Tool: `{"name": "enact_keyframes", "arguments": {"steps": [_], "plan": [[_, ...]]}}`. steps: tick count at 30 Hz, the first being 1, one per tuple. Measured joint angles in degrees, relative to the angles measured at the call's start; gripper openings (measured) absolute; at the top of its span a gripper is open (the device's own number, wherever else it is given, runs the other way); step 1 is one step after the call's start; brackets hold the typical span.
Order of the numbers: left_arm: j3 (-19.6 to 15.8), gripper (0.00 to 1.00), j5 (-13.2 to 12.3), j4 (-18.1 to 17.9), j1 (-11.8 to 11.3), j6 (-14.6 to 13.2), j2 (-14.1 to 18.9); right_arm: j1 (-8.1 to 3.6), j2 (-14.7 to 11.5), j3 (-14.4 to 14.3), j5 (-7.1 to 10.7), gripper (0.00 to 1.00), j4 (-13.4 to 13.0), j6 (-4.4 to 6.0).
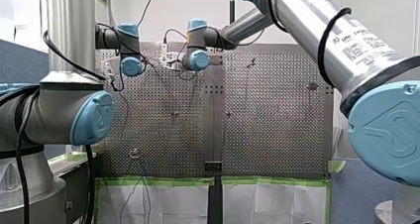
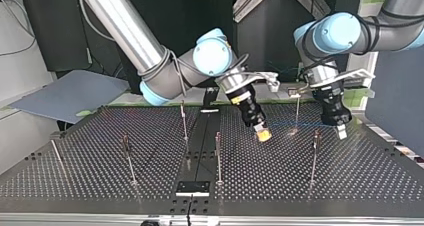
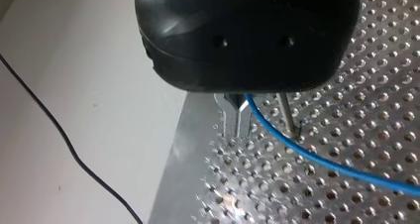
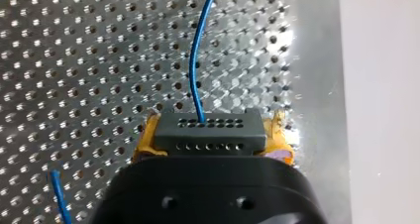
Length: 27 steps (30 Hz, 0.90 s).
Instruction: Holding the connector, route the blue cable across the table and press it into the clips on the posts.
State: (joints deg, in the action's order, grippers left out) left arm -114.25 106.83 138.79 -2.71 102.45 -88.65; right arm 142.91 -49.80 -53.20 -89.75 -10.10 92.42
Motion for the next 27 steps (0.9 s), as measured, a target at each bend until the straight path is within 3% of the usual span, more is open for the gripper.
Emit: {"name": "enact_keyframes", "arguments": {"steps": [8, 27], "plan": [[0.69, 0.00, -0.14, -1.04, -1.43, 0.67, -1.36, -0.17, 1.69, 4.04, -0.05, 0.00, 0.63, -0.04], [3.20, 0.00, -5.74, -3.41, -4.70, 3.77, -5.00, -0.73, 3.75, 13.76, -0.89, 0.00, 1.67, -0.54]]}}
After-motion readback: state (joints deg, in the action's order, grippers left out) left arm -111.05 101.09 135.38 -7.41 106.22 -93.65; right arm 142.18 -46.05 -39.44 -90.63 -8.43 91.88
